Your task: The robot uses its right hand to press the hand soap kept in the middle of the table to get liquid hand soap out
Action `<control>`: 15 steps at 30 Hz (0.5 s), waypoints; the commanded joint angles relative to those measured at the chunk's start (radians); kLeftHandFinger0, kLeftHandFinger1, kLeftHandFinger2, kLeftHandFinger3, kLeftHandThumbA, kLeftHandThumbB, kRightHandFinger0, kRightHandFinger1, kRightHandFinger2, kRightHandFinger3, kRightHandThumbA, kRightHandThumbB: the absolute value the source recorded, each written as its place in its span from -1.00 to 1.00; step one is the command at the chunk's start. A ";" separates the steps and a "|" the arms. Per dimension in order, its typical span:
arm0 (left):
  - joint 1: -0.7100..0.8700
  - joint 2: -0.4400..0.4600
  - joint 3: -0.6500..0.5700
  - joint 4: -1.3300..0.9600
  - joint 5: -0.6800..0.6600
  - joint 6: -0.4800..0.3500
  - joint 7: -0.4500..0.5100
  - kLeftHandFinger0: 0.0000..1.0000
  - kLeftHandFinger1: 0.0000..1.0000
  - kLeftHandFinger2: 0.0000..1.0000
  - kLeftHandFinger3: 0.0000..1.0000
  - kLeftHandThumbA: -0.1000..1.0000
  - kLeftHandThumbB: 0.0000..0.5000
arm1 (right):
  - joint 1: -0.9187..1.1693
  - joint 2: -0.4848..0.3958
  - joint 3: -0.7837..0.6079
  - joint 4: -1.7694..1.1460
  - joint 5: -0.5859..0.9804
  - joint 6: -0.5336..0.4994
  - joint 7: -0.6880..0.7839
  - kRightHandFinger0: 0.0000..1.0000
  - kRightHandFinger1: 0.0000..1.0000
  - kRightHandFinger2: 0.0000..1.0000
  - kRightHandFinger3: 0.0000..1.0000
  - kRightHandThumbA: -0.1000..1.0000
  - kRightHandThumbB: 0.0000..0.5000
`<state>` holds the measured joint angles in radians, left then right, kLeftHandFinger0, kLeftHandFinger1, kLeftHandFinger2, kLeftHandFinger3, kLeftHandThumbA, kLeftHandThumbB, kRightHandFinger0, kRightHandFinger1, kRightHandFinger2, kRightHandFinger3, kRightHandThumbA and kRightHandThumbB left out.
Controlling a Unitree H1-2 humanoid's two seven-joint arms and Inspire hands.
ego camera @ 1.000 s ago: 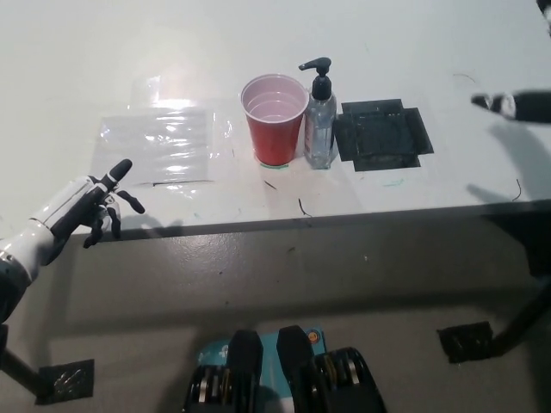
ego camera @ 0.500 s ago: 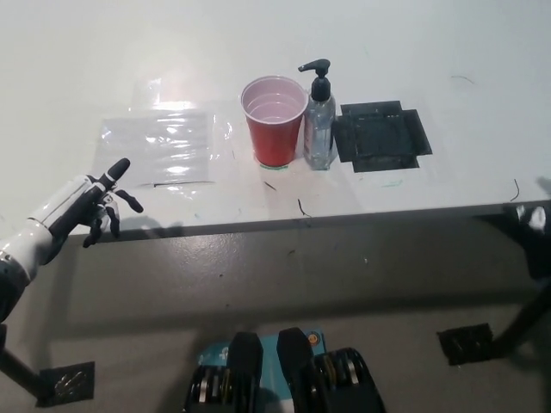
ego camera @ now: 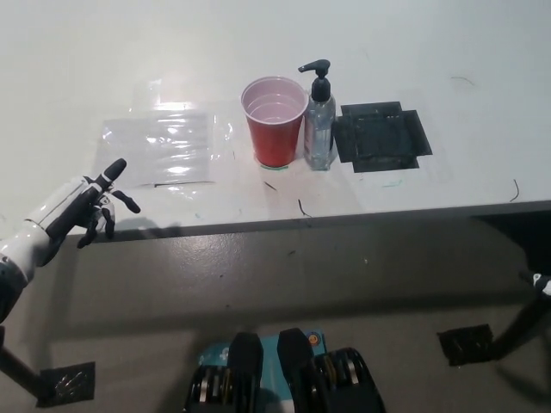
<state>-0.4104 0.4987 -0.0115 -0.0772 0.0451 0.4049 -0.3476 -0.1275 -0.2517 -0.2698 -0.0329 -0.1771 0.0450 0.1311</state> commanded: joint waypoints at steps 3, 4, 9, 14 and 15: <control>-0.010 0.016 0.023 -0.015 -0.006 -0.039 0.011 -0.84 -0.84 -0.63 -0.06 1.00 -0.74 | -0.021 0.029 -0.063 0.003 0.136 -0.031 -0.054 1.00 1.00 1.00 1.00 1.00 0.63; -0.010 0.017 0.023 -0.015 -0.006 -0.039 0.010 -0.83 -0.83 -0.61 -0.06 1.00 -0.77 | -0.022 0.033 -0.066 0.003 0.140 -0.021 -0.056 1.00 1.00 1.00 1.00 1.00 0.60; -0.010 0.013 0.028 -0.029 -0.008 -0.008 0.010 -0.77 -0.79 -0.58 -0.05 0.99 -0.76 | -0.032 0.061 -0.096 -0.022 0.162 0.071 -0.088 0.39 0.42 0.50 0.90 1.00 0.54; -0.014 0.009 0.028 -0.021 -0.006 -0.027 0.011 -0.81 -0.82 -0.61 -0.04 1.00 -0.82 | -0.048 0.059 -0.107 -0.032 0.176 0.119 -0.099 0.01 0.19 0.38 0.74 1.00 0.33; -0.014 0.009 0.027 -0.020 -0.002 -0.032 0.013 -0.82 -0.83 -0.61 -0.04 1.00 -0.82 | -0.050 0.057 -0.106 -0.036 0.177 0.129 -0.100 -0.01 0.18 0.37 0.72 1.00 0.34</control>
<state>-0.4071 0.4978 0.0039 -0.0772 0.0448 0.4033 -0.3472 -0.1347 -0.1809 -0.3580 -0.0261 -0.0451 0.1225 0.0732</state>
